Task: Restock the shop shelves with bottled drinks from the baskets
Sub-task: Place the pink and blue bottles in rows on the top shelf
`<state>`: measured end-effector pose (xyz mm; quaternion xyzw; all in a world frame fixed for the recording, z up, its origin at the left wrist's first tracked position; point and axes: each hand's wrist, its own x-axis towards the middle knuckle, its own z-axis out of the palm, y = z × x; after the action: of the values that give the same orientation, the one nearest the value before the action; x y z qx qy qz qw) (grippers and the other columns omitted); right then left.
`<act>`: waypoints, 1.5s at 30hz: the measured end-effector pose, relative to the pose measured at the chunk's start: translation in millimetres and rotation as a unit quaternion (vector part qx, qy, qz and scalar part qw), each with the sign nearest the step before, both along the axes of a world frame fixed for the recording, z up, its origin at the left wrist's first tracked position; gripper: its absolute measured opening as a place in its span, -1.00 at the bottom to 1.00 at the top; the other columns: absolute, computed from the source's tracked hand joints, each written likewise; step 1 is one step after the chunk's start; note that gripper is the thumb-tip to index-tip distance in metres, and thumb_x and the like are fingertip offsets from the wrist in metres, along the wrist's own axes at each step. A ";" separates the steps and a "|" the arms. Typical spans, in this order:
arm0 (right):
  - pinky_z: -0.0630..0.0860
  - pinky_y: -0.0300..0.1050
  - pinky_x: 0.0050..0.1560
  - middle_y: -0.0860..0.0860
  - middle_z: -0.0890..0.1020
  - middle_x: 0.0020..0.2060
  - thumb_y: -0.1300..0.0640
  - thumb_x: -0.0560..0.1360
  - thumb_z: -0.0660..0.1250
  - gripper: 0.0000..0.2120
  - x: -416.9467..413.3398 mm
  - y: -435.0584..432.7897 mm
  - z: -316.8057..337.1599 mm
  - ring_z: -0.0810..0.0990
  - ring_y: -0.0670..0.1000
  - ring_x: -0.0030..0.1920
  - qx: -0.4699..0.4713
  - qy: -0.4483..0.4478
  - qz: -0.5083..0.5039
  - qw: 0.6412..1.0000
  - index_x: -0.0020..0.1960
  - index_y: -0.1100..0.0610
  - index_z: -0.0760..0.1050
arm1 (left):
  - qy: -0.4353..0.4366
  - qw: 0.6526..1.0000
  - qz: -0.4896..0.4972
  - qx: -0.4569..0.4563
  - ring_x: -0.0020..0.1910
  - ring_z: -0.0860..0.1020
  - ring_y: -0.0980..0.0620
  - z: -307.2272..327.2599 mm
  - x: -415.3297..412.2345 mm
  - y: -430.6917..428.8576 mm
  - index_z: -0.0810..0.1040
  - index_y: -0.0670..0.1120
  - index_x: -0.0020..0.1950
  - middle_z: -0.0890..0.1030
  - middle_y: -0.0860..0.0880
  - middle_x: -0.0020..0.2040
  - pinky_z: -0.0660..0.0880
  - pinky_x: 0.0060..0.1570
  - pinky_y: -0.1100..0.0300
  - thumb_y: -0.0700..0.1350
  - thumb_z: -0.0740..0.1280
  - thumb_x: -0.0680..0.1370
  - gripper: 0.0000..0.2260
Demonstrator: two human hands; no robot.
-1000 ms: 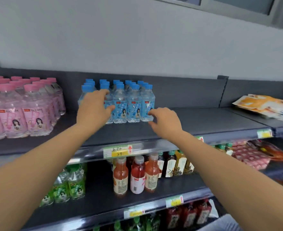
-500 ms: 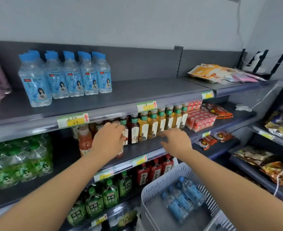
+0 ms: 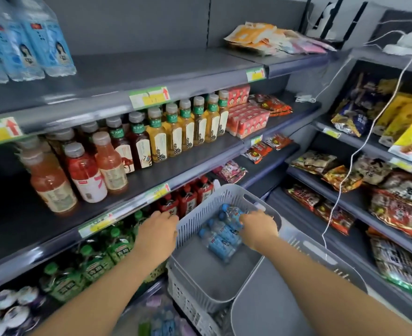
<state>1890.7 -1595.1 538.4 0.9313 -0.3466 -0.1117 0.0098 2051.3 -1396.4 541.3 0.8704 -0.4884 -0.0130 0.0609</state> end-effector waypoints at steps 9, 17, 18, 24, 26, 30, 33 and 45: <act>0.47 -0.04 0.12 0.10 0.55 0.16 0.07 0.49 0.29 -0.68 -1.8 -76.2 -79.6 0.44 0.14 0.25 0.069 0.058 0.006 0.996 0.23 0.06 0.52 | 0.039 0.993 -0.024 0.105 0.18 0.45 -0.04 -97.3 -19.0 -88.4 0.49 -0.05 0.18 0.54 -0.02 0.12 0.46 0.14 0.05 -0.03 0.21 0.60 -0.80; 0.46 0.01 0.16 0.15 0.47 0.21 0.16 0.49 0.31 -0.61 24.4 -137.8 -149.1 0.43 0.19 0.25 0.126 0.034 -0.033 0.991 0.30 0.16 0.39 | 0.060 0.984 0.001 0.170 0.12 0.47 -0.05 -174.0 -18.3 -146.5 0.51 -0.08 0.14 0.55 -0.04 0.08 0.51 0.03 0.08 -0.18 0.27 0.53 -0.80; 0.46 0.03 0.17 0.16 0.45 0.22 0.16 0.50 0.31 -0.59 28.9 -142.9 -156.5 0.43 0.20 0.25 0.138 0.026 -0.045 0.989 0.32 0.17 0.35 | 0.060 0.982 0.003 0.181 0.12 0.46 -0.05 -182.9 -17.0 -152.0 0.51 -0.08 0.15 0.55 -0.04 0.09 0.50 0.03 0.08 -0.21 0.26 0.52 -0.79; 0.46 0.04 0.13 0.19 0.45 0.22 -0.02 0.53 0.30 -0.53 50.2 -154.0 -191.1 0.44 0.20 0.22 0.093 0.012 -0.048 0.994 0.32 0.21 0.33 | 0.092 0.974 0.027 0.203 0.12 0.48 -0.08 -229.2 -15.3 -176.1 0.49 -0.11 0.20 0.55 -0.09 0.11 0.49 -0.03 0.08 -0.30 0.21 0.50 -0.70; 0.50 0.04 0.05 0.17 0.43 0.20 -0.14 0.49 0.32 -0.43 55.5 -153.7 -198.6 0.45 0.18 0.19 0.071 0.029 -0.042 0.996 0.31 0.23 0.34 | 0.153 0.967 0.076 0.187 0.08 0.53 -0.09 -241.8 -17.6 -181.9 0.47 -0.14 0.20 0.56 -0.11 0.08 0.51 -0.05 0.07 -0.28 0.22 0.51 -0.73; 0.50 0.01 0.03 0.16 0.46 0.17 -0.22 0.41 0.39 -0.33 59.9 -153.6 -214.0 0.52 0.17 0.15 0.160 0.023 -0.076 0.984 0.30 0.19 0.29 | 0.353 0.893 0.280 0.010 -0.11 0.59 -0.07 -259.2 -26.4 -194.9 0.42 -0.09 -0.05 0.52 0.03 -0.22 0.45 -0.25 0.15 -0.13 0.41 0.46 -0.81; 0.50 -0.01 0.00 0.16 0.52 0.14 -0.11 0.40 0.44 -0.41 63.8 -153.4 -221.1 0.56 0.18 0.13 0.200 0.000 -0.093 0.975 0.24 0.18 0.27 | 0.475 0.774 0.406 -0.105 -0.02 0.60 -0.06 -274.4 -26.3 -202.9 0.47 -0.21 0.06 0.60 -0.09 -0.05 0.53 -0.09 0.10 -0.14 0.54 0.36 -0.62; 0.51 -0.09 0.01 0.12 0.46 0.12 -0.16 0.30 0.49 -0.39 66.4 -137.3 -216.0 0.47 0.09 0.09 0.285 0.056 -0.095 0.952 0.20 0.15 0.41 | 0.670 0.572 0.455 -0.130 -0.18 0.61 -0.11 -268.5 -44.2 -206.4 0.38 -0.19 0.16 0.61 -0.19 0.03 0.50 -0.56 0.18 -0.37 0.50 0.34 -0.52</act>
<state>1957.2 -1732.5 322.4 0.8502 -0.3862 -0.2582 -0.2478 2007.2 -1602.9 272.9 0.7039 0.1556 -0.4989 0.4810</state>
